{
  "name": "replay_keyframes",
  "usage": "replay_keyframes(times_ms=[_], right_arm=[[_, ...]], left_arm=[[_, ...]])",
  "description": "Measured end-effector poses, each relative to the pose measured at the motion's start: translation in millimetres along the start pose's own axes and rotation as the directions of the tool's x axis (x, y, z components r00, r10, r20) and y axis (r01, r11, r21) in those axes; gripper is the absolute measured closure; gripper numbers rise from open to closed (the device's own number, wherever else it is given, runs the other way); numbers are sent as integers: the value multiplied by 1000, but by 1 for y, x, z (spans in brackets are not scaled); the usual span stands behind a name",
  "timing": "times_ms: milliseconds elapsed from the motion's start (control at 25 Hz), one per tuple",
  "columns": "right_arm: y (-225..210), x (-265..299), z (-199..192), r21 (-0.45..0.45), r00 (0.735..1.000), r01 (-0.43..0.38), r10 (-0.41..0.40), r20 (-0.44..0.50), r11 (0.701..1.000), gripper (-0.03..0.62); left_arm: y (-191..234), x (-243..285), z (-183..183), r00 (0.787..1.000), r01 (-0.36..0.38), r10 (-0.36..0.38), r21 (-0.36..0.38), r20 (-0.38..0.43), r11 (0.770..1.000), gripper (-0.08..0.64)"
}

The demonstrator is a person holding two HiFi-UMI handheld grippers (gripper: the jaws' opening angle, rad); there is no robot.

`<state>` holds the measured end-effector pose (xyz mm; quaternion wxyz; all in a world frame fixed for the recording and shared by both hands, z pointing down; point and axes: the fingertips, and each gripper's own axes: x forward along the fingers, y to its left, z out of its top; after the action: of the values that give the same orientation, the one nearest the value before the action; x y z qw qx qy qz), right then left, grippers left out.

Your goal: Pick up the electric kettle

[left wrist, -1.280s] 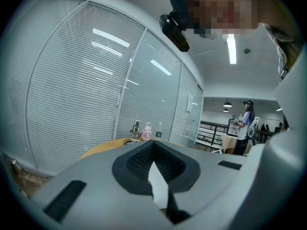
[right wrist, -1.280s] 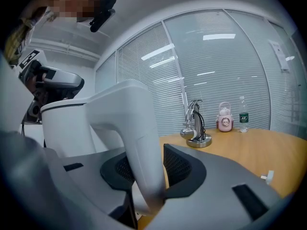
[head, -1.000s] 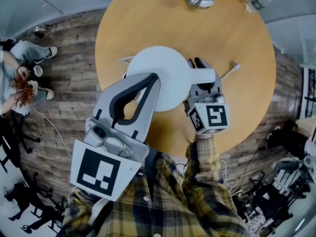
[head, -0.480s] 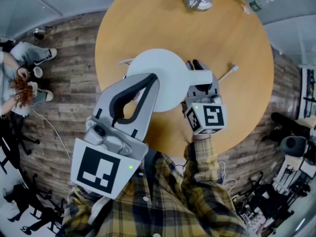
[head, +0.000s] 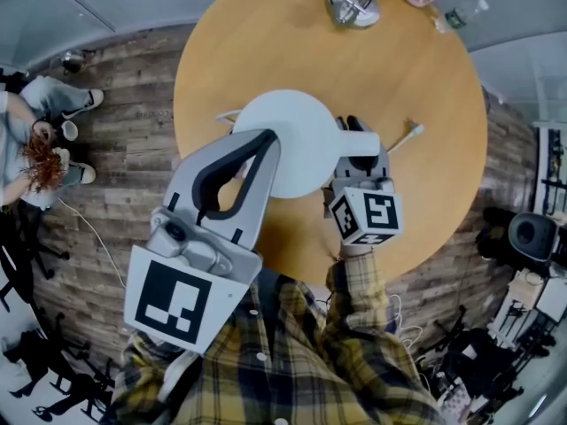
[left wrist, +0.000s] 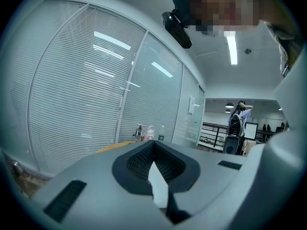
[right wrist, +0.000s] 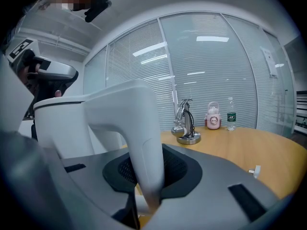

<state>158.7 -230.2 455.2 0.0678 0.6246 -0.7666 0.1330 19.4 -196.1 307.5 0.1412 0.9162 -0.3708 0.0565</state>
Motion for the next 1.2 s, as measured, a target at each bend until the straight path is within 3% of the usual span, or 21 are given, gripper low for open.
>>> replay_keyframes(times_ms=[480,1200], right_arm=[[-1,-10,7,1,999,46,-46,-3,999,497],[-17,-58,57,16,994,104,-105,37,994,495]], left_arm=[[2,-12,10,1000,-17,16,20,23,1000,557],[-9,-33,51,995,-10,5,52,96,999,557]])
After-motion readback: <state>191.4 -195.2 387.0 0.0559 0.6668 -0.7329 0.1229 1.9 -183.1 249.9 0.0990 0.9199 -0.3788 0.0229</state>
